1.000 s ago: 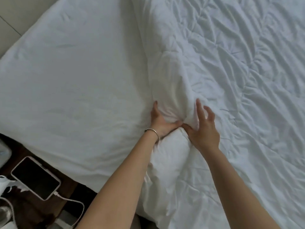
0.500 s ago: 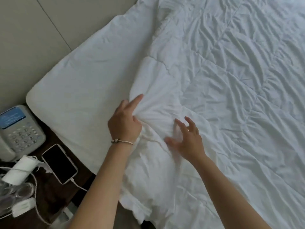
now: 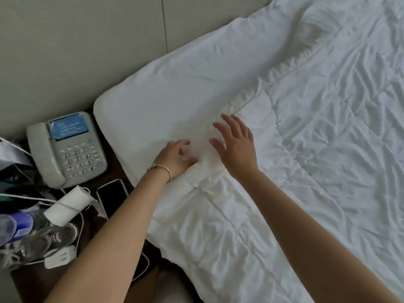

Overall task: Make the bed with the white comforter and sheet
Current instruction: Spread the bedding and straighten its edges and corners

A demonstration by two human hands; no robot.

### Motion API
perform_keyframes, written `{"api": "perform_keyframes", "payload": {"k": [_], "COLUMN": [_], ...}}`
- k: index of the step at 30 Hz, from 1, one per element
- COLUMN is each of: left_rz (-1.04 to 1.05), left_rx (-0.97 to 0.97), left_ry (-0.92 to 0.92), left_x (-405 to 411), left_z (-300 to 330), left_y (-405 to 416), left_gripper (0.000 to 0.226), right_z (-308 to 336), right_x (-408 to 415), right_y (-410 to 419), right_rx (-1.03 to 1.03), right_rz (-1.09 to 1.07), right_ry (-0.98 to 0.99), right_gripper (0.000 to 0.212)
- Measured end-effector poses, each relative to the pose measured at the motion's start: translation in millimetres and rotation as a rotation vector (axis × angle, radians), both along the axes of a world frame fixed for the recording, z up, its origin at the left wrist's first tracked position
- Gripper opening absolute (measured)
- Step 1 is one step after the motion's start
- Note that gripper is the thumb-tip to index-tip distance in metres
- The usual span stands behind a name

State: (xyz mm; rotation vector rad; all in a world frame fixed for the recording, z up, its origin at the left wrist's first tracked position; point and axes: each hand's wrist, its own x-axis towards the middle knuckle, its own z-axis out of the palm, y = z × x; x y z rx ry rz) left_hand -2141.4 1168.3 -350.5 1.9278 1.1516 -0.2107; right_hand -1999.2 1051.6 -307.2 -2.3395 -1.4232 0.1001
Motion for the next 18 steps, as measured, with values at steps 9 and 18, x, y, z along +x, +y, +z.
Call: {"api": "perform_keyframes", "payload": {"k": [9, 18], "left_rz": [-0.103, -0.059], "left_rx": [-0.299, 0.893], "left_ry": [-0.181, -0.212], "left_x": [6, -25], "left_z": [-11, 48], "left_y": [-11, 37], "left_gripper": [0.016, 0.015], "right_z": [-5, 32], "right_x": [39, 49], "right_y": [64, 131], "right_rx": [-0.812, -0.488], "right_rz": [0.376, 0.184], "right_ry": [-0.314, -0.121], "right_gripper": [0.107, 0.075]}}
